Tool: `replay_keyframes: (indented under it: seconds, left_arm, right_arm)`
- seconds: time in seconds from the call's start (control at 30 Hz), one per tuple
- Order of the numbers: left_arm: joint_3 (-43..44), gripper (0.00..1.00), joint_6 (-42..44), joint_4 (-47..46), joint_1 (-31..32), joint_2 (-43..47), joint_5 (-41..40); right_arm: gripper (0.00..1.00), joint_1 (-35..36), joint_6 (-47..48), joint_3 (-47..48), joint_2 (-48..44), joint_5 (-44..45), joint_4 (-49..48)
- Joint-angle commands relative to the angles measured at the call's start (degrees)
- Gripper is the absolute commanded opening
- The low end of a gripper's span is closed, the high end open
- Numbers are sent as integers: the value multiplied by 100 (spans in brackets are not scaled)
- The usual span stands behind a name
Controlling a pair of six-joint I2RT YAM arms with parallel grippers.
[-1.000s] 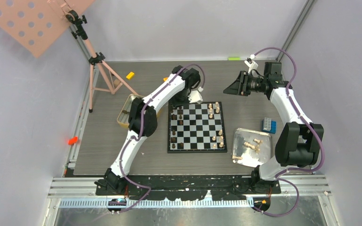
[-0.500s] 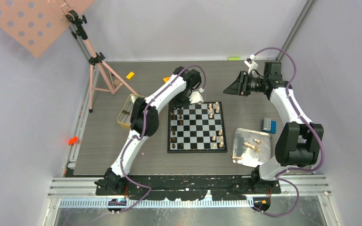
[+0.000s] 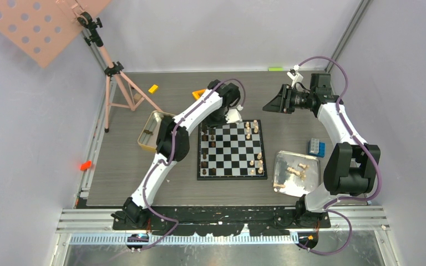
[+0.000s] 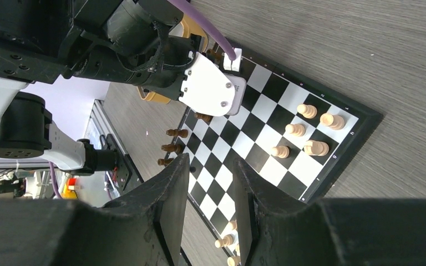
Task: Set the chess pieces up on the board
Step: Place the chess piece on the chessboard.
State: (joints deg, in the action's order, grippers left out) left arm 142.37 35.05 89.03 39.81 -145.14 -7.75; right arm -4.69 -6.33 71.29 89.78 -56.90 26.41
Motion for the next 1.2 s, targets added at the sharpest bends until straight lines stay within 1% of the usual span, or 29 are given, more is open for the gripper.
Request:
replay_keyframes:
  seconds: [0.0, 0.13, 0.27, 0.4, 0.53, 0.77, 0.97, 1.17]
  left_arm:
    - [178, 2, 124, 368, 45, -66, -22]
    - [151, 8, 122, 386, 49, -89, -73]
    - [146, 17, 124, 372, 51, -77, -117]
    - [147, 21, 138, 348, 53, -37, -148]
    - [142, 23, 143, 336, 53, -14, -172]
    - [110, 21, 140, 358, 53, 57, -207]
    - [-71, 24, 84, 287, 36, 418, -227]
    - [-190, 29, -33, 284, -124, 962, -55]
  right_arm:
    - [40, -15, 79, 34, 8, -116, -7]
    - [40, -12, 96, 41, 22, -126, -1]
    - [40, -15, 97, 36, 38, -127, 12]
    - [41, -15, 104, 46, 44, -127, 19]
    - [40, -15, 105, 41, 56, -137, 14]
    - [40, -15, 106, 45, 75, -143, 22]
    - [40, -19, 99, 54, 113, -166, 25]
    - [40, -15, 80, 63, 115, -189, 26]
